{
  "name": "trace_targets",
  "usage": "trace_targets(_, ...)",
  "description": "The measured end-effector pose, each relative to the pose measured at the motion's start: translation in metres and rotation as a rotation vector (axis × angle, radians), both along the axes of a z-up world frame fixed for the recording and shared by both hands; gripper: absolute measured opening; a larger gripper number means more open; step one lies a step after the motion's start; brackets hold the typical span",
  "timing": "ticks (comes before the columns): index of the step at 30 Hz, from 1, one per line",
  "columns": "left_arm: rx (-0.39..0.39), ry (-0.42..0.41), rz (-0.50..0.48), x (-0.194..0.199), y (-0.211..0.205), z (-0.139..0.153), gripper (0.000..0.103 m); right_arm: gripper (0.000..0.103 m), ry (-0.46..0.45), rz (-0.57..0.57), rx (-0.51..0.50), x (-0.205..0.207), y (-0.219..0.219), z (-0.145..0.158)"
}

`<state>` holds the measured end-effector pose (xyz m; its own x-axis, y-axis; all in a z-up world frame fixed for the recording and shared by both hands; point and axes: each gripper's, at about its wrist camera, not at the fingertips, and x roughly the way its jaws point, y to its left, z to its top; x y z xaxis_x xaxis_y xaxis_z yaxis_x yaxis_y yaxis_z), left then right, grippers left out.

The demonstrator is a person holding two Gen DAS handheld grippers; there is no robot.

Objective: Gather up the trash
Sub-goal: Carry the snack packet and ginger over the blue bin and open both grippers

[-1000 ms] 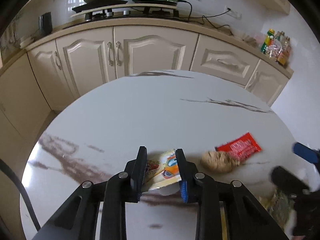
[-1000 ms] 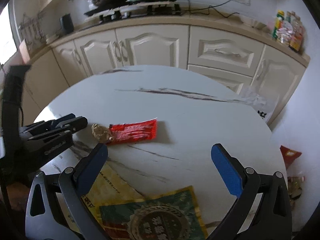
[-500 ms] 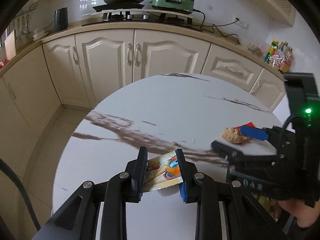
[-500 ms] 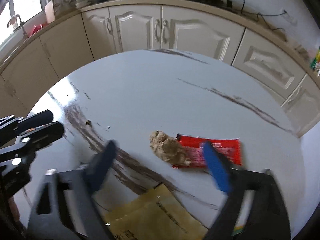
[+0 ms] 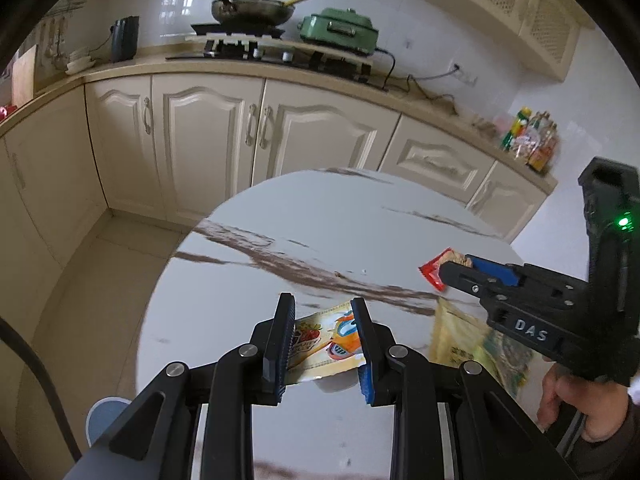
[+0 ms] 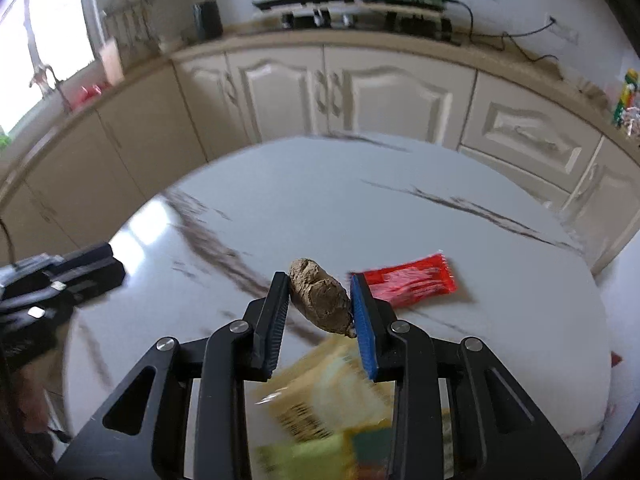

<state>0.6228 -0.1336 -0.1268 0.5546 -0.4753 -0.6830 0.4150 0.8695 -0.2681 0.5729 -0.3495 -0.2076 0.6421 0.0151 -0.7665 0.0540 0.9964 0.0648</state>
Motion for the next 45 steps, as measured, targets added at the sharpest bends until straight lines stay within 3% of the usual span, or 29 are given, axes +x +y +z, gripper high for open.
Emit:
trace_targets(8,-0.053,-0.046,0.123,-0.073,0.115,0.015,0.024,0.03,-0.108,0.193,0.076,-0.02,0.11,0.043)
trace_targets(13,-0.048,-0.032,0.301,-0.123,0.218,-0.006,0.024,0.03,-0.111,0.366,0.087,-0.02,0.216,0.037)
trace_targets(19,-0.02,0.069,0.46,-0.163,0.315,-0.054,0.024,0.03,-0.001,0.528,0.068,-0.01,0.328,-0.022)
trace_targets(23,-0.004,0.129,0.5,-0.177,0.358,-0.086,0.024,0.03,0.101,0.582,0.037,0.0,0.378,-0.076)
trace_targets(28,0.025,0.224,0.533,-0.177,0.401,-0.13,0.024,0.03,0.202,0.609,0.03,0.017,0.42,-0.135)
trace_targets(33,0.022,0.323,0.563,-0.164,0.439,-0.167,0.024,0.03,0.278,0.618,0.018,0.035,0.441,-0.175)
trace_targets(37,0.012,0.353,0.584,-0.15,0.461,-0.182,0.025,0.03,0.308,0.617,0.018,0.05,0.447,-0.193)
trace_targets(38,0.01,0.358,0.588,-0.149,0.466,-0.185,0.031,0.03,0.314,0.618,0.018,0.053,0.449,-0.197)
trace_targets(39,0.005,0.368,0.595,-0.142,0.472,-0.189,0.047,0.03,0.32,0.618,0.017,0.055,0.451,-0.2)
trace_targets(41,-0.003,0.368,0.613,-0.133,0.477,-0.194,0.067,0.03,0.326,0.621,0.02,0.058,0.45,-0.205)
trace_targets(45,-0.02,0.392,0.625,-0.128,0.493,-0.202,0.07,0.03,0.341,0.624,0.028,0.067,0.455,-0.214)
